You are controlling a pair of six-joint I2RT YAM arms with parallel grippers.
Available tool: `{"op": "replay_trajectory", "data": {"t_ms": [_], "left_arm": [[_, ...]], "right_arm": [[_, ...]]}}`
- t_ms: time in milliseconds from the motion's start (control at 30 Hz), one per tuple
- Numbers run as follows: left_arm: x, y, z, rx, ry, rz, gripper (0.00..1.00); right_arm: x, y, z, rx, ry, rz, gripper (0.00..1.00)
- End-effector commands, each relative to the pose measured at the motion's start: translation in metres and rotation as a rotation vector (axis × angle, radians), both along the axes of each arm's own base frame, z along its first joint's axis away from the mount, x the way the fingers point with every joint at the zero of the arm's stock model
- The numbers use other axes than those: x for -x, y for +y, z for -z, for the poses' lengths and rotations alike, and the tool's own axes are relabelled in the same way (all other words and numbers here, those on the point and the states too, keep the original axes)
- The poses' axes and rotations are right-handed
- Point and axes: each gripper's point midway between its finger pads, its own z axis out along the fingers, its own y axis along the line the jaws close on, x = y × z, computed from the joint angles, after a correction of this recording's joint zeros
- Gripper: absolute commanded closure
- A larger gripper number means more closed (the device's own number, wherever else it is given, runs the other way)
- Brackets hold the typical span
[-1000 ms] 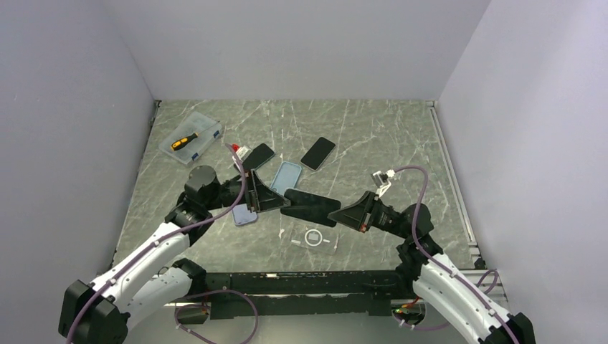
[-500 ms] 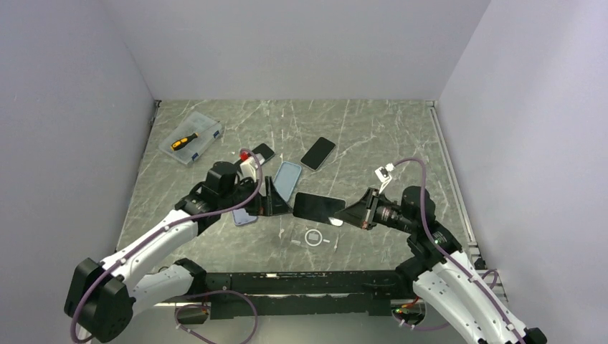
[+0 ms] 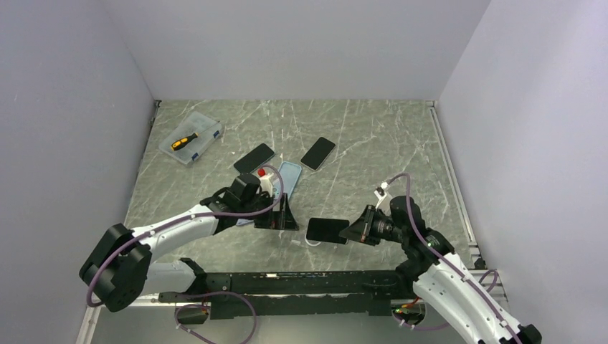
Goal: Put the phone into the phone case
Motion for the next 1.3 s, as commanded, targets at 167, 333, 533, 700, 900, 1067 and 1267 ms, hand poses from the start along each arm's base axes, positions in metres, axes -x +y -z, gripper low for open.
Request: {"op": "replay_trajectory", "data": {"t_ms": [167,333,533,700,900,1067,1267], "left_arm": [[-0.008,-0.008,0.022,-0.021,-0.006,-0.008,0.06],[-0.013,-0.016,0.026,-0.005,-0.003,-0.004,0.09],[-0.013,-0.022,0.031,0.007,0.016,0.013,0.1],[-0.009,-0.027,0.034,0.006,0.025,0.041,0.12],[-0.003,-0.032,0.035,0.005,0.026,0.049,0.13],[0.004,-0.035,0.034,0.002,0.02,0.057,0.14],[0.017,-0.04,0.035,-0.015,0.017,0.068,0.15]], "right_arm": [[-0.01,0.008,0.011,-0.055,0.045,0.056,1.0],[-0.011,0.011,0.018,-0.059,0.074,0.052,1.0],[-0.007,0.014,0.026,-0.074,0.112,0.042,1.0],[-0.003,0.015,0.034,-0.07,0.145,0.023,1.0],[0.002,0.017,0.046,-0.069,0.192,0.01,1.0],[0.003,0.015,0.057,-0.073,0.225,0.047,1.0],[0.004,0.009,0.067,-0.052,0.254,0.09,1.0]]}}
